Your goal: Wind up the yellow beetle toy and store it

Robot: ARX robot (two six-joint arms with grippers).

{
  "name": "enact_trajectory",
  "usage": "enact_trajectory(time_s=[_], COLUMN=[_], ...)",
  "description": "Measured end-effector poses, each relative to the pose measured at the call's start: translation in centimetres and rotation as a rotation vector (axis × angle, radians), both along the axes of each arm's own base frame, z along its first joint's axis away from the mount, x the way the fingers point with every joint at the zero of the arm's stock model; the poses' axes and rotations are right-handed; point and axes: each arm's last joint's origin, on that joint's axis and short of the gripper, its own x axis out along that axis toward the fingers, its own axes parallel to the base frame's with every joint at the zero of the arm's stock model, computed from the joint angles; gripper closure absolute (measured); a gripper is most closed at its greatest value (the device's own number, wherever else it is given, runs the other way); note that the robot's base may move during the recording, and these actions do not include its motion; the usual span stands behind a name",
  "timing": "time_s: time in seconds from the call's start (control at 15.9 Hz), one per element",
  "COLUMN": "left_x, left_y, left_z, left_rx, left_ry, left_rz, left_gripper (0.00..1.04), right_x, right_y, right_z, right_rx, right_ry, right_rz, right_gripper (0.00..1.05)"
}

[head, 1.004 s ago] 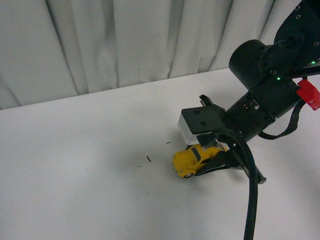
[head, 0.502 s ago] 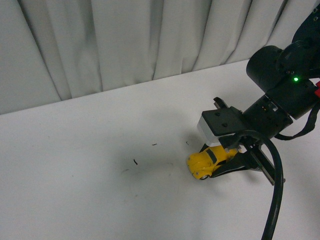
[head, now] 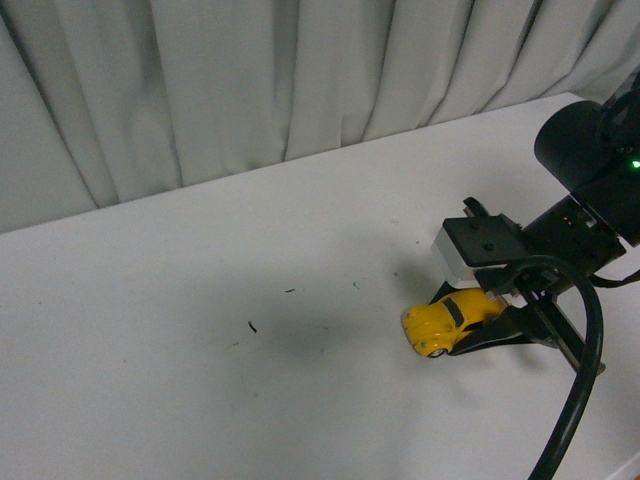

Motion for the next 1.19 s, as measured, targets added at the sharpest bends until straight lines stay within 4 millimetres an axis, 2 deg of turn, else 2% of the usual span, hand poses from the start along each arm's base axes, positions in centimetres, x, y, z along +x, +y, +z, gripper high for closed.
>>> enact_trajectory(time_s=[0.25,0.56,0.75,0.88,1.19], left_x=[0.00,0.00,0.00,0.00,0.00], left_y=[0.00,0.00,0.00,0.00,0.00], left_z=[0.00,0.00,0.00,0.00,0.00], left_rx=[0.000,0.000,0.000,0.000,0.000], left_ry=[0.000,0.000,0.000,0.000,0.000], left_rz=[0.000,0.000,0.000,0.000,0.000], left_gripper=[0.07,0.07,0.07,0.07,0.07], right_x=[-1.25,-1.04,-0.68,-0.60,-0.74], right_y=[-1.18,-0.92,-0.86,-0.48,-0.43], right_z=[0.04,0.04,0.16,0.28,0.20], right_rx=[-0.006,-0.008,-0.009,-0.006,-0.003], right_ry=[-0.001,-0.017,-0.020,-0.013,-0.008], right_rz=[-0.050,-0.043,-0.052,-0.051,-0.059], right_gripper=[0.61,0.60,0.34,0.07,0.07])
